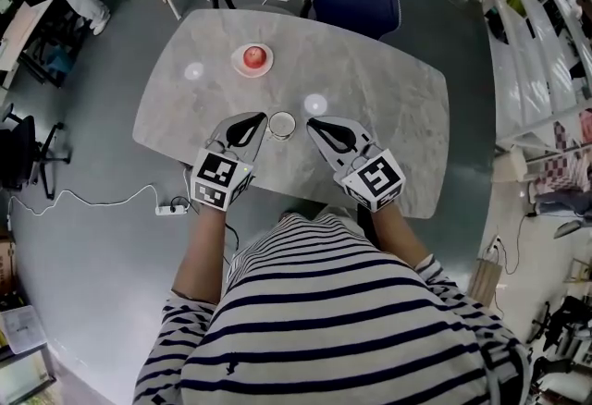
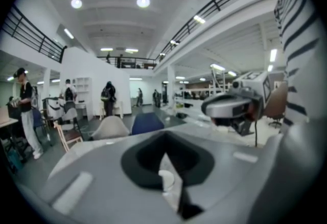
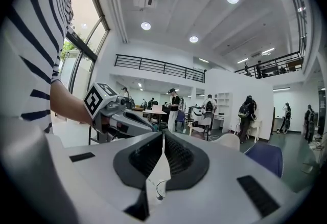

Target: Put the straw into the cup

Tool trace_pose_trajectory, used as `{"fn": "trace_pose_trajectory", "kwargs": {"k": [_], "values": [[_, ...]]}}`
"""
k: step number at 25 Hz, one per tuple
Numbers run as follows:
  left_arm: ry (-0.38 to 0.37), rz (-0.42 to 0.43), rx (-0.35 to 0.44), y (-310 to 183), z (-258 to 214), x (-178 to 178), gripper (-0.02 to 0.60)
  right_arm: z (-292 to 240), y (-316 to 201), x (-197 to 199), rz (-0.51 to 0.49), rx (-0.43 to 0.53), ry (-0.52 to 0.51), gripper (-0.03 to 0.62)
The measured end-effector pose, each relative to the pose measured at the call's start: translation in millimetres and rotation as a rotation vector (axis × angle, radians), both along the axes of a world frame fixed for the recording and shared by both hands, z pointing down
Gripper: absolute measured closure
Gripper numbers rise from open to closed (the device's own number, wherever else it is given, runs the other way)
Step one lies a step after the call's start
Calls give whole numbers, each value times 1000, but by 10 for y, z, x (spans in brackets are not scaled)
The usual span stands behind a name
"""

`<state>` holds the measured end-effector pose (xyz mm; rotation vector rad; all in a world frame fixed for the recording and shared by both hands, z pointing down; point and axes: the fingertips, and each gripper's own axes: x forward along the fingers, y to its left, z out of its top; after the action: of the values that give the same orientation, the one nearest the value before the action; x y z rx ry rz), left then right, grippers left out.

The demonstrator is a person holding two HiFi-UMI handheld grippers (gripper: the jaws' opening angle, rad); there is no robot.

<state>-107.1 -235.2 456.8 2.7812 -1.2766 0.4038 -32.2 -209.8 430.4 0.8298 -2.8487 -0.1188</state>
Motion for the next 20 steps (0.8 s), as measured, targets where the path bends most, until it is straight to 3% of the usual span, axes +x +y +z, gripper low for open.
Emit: {"fn": "trace_pose_trajectory", "kwargs": {"k": [12,20], "values": [[53,29,48,208,-169,28,575,-4,66,-55,-10,8,9,586],[58,9,54,278,-167,-44,575,77,100,-28,2,1,73,588]]}}
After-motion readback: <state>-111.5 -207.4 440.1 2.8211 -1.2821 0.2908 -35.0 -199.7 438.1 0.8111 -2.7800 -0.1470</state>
